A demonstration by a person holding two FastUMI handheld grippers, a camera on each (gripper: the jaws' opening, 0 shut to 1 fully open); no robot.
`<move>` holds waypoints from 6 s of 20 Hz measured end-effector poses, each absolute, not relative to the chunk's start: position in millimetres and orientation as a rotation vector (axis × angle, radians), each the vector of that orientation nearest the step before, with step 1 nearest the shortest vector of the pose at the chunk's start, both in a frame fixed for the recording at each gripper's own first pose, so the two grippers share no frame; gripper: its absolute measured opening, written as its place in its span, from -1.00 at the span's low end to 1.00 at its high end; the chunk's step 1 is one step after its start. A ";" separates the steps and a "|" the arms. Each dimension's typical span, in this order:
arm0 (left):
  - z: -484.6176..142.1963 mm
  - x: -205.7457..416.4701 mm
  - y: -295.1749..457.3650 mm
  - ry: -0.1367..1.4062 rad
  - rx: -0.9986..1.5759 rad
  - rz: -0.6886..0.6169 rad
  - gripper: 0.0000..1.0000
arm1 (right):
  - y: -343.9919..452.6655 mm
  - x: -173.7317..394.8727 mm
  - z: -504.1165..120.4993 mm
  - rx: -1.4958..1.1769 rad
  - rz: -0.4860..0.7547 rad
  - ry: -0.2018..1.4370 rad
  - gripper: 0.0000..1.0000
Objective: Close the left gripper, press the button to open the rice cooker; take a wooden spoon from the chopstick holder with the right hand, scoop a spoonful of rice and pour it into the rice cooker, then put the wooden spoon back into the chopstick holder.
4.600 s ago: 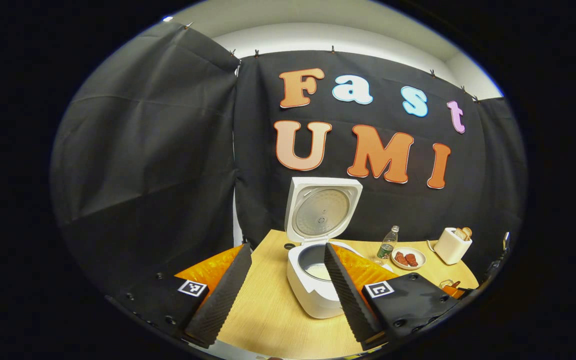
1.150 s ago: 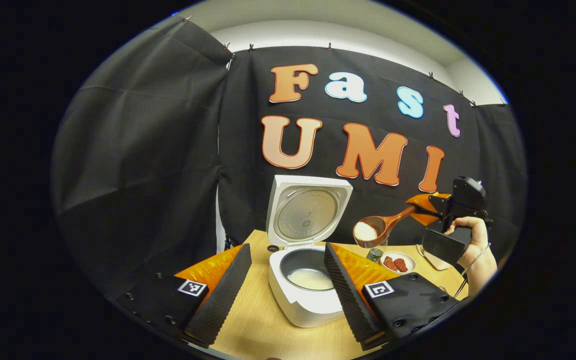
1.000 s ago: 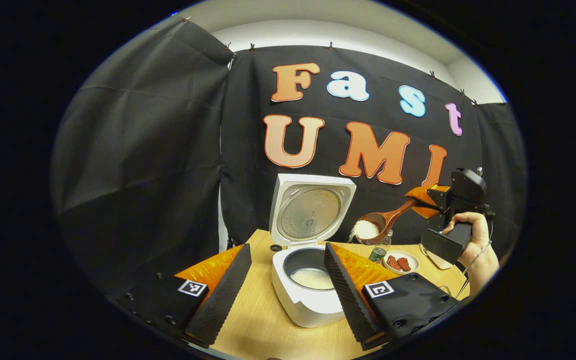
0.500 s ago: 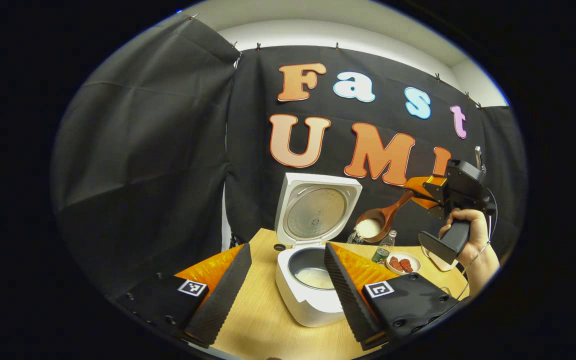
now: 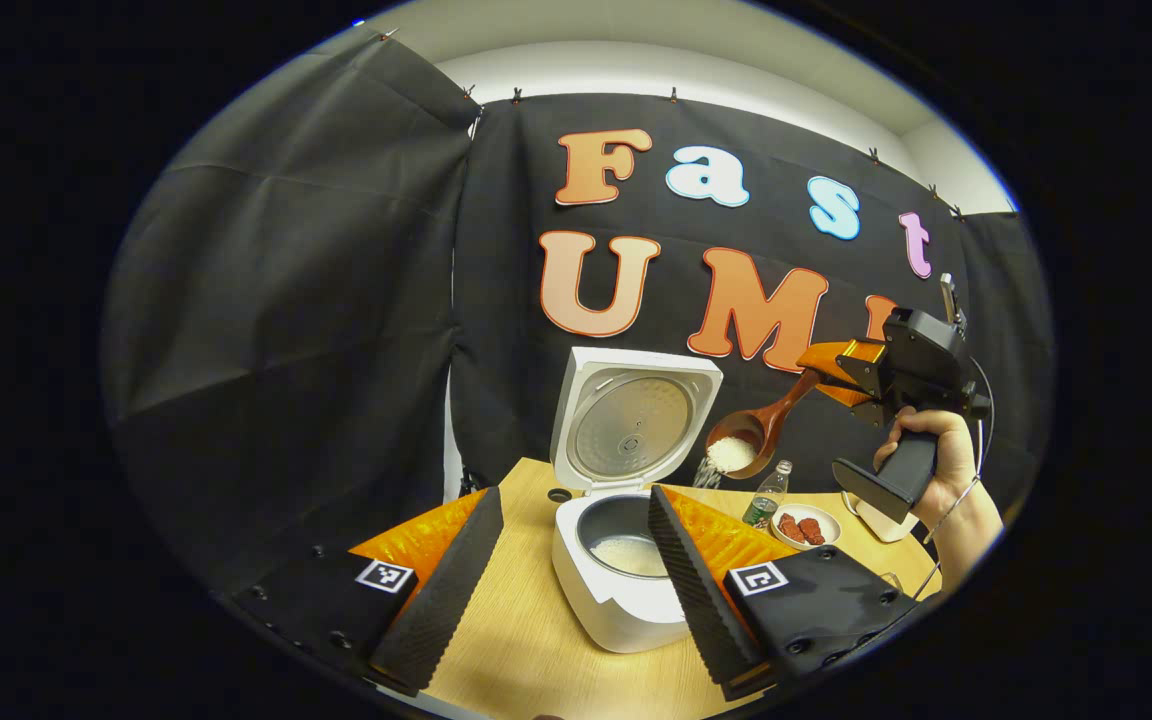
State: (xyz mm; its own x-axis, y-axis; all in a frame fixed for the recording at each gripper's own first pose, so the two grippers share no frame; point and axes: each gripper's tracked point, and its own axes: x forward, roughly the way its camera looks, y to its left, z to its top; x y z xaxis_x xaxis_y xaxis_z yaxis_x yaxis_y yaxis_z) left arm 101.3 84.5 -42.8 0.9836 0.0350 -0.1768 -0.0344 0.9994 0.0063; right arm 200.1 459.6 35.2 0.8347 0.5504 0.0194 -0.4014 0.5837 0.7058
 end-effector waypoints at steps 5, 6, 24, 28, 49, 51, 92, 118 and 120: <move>-42.5 101.4 89.2 0.173 0.000 0.039 0.98 | 466.6 197.0 37.7 0.723 0.576 0.198 -0.94; -43.5 101.9 89.7 0.173 -0.003 0.038 1.00 | 467.4 197.5 36.8 0.726 0.580 0.205 -0.94; -53.9 107.9 100.3 0.182 -0.004 0.038 0.98 | 497.1 186.3 30.6 0.435 0.635 0.121 -0.94; -58.7 108.2 95.6 0.193 0.006 0.023 0.98 | 508.4 176.3 29.4 0.350 0.683 0.092 -0.94; -53.7 95.0 85.7 0.184 0.014 0.030 1.00 | 483.9 151.7 21.9 0.211 0.736 0.036 -0.94; -53.5 90.7 82.5 0.180 0.001 0.028 1.00 | 457.3 156.4 23.6 0.227 0.702 0.037 -0.94; -46.8 38.7 3.7 0.199 -0.054 0.055 1.00 | 53.1 170.2 -250.7 0.680 0.040 0.416 -0.75; 77.6 328.1 -44.9 0.129 0.061 -0.080 1.00 | -5.3 112.0 -168.3 0.424 -0.108 0.365 0.89; 76.5 356.2 -43.1 0.163 0.036 -0.084 0.99 | -7.4 108.0 -169.1 0.426 -0.123 0.368 0.89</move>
